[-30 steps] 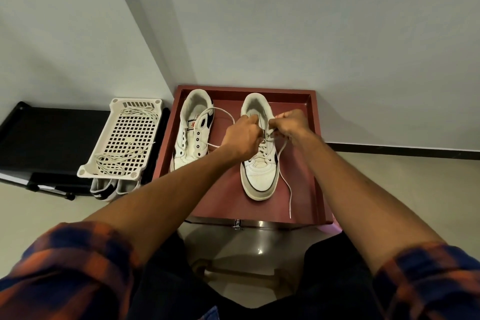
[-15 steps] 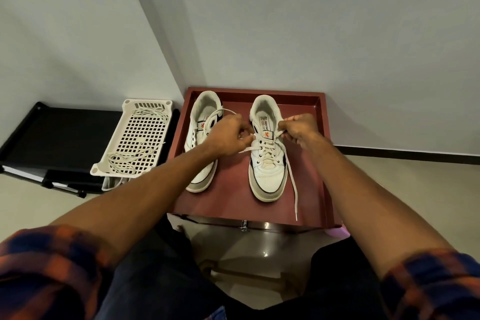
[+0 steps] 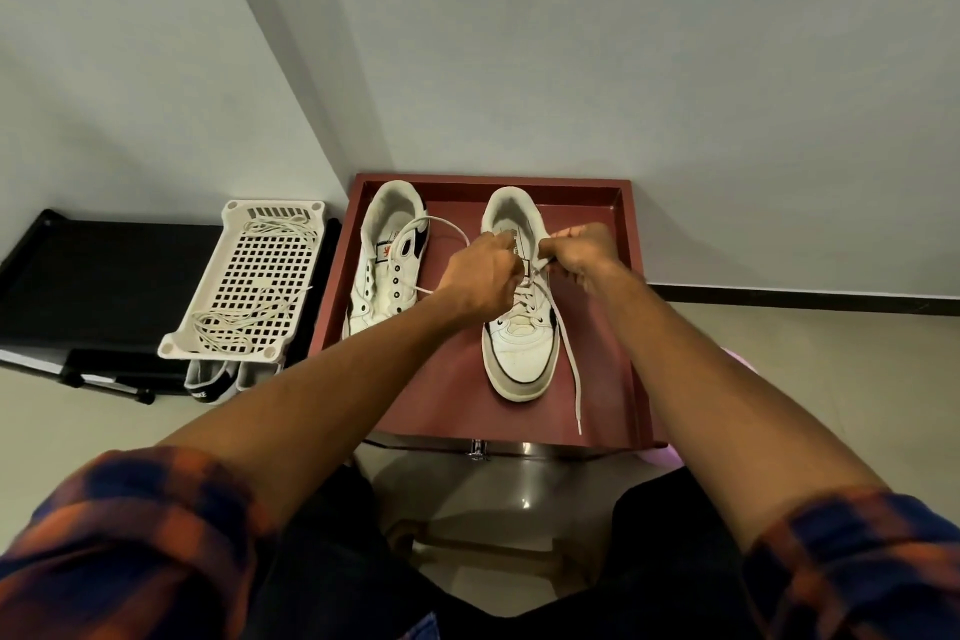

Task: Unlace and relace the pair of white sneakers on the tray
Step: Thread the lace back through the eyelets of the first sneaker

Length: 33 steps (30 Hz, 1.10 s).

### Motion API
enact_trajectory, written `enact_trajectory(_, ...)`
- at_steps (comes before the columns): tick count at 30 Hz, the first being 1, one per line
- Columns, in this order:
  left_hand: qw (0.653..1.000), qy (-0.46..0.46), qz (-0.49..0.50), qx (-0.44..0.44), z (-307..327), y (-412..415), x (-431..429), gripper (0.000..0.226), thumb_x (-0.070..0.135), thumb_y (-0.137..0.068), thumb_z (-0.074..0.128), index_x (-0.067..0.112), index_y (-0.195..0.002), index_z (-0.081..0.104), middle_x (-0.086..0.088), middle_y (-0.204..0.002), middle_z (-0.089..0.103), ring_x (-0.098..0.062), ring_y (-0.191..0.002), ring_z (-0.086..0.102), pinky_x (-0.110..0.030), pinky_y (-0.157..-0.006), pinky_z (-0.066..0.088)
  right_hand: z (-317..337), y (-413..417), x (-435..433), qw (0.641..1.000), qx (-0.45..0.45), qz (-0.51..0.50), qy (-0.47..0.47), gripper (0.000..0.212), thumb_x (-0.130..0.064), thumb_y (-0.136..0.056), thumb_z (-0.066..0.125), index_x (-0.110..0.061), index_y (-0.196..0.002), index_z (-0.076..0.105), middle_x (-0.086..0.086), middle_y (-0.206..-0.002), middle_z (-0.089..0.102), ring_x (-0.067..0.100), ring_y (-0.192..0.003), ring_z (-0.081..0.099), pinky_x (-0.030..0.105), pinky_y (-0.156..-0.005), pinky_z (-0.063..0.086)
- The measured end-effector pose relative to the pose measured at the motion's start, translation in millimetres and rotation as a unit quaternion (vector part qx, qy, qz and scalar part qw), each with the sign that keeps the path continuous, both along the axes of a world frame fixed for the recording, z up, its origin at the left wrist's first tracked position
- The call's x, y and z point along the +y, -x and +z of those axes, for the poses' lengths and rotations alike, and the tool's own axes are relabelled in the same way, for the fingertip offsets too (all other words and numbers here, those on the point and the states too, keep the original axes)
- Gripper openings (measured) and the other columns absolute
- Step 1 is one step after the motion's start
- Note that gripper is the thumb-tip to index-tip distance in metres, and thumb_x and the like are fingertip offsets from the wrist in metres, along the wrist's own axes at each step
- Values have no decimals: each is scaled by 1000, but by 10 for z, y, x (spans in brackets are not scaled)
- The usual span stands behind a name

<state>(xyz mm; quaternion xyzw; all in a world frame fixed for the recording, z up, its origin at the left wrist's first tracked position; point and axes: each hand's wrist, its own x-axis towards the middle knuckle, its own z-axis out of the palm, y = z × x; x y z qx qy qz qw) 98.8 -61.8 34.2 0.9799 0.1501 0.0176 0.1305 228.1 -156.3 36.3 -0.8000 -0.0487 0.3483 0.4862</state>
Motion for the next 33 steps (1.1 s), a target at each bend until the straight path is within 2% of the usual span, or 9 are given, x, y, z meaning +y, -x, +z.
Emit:
enact_trajectory(3,998,46,24,-30,19,125,101,19,25,-88,62,17,-97,77,-2,-101,58,-22,-103,54,-37,-76,50,-10,-14,-15,1000,8,-6,8,16,4,-80,73,-6,-69,67,6,-47,63,5,-28,48,14,-31,31)
enact_trajectory(5,996,74,26,-42,22,249,220,16,22,-84,67,15,-93,78,-2,-94,60,-22,-96,57,-32,-74,46,-32,-32,-20,1000,12,-13,7,16,4,-81,74,-6,-70,66,9,-54,66,6,-32,52,16,-32,36)
enact_trajectory(10,990,89,59,-89,61,520,506,6,13,-81,73,8,-82,75,13,-76,43,-13,-76,47,-24,-67,30,-72,-27,10,1000,8,-14,10,13,3,-81,77,-5,-74,68,11,-63,71,9,-41,60,18,-37,43)
enact_trajectory(12,992,78,57,-81,55,510,495,12,19,-81,72,12,-91,76,10,-81,48,-13,-81,49,-27,-70,36,-85,-33,10,1000,9,-16,9,13,3,-81,77,-5,-76,69,12,-65,72,9,-42,61,18,-37,43)
enact_trajectory(15,995,64,36,-63,30,395,362,38,38,-82,67,19,-115,71,2,-94,56,-21,-97,55,-34,-82,46,-81,-28,15,1000,11,-19,9,15,3,-81,76,-6,-73,68,12,-65,71,8,-39,58,18,-37,43)
enact_trajectory(20,999,30,10,-17,71,71,5,37,30,-89,64,20,-124,68,-7,-114,57,-26,-112,50,-42,-85,51,-63,0,32,1000,1,-20,8,15,4,-77,75,-7,-69,68,13,-64,70,12,-41,58,18,-35,40)
enact_trajectory(23,999,-2,25,31,24,-31,-84,28,27,-94,59,16,-117,71,-7,-118,52,-26,-114,48,-41,-80,51,-76,0,32,1000,-9,-16,7,16,4,-75,76,-7,-67,68,15,-65,69,14,-43,57,19,-35,37)
enact_trajectory(28,1000,-11,25,2,15,-8,-86,23,24,-95,55,12,-104,73,-6,-112,53,-25,-108,50,-36,-68,43,-79,-11,24,1000,-4,-15,2,20,4,-78,76,-8,-65,67,10,-60,67,8,-35,55,17,-35,38)
enact_trajectory(33,998,51,25,-42,68,235,158,18,21,-86,64,17,-97,78,-4,-99,61,-24,-102,54,-37,-80,50,-95,-44,6,1000,11,-21,12,14,1,-82,77,-6,-74,70,13,-67,73,10,-42,60,20,-40,46)
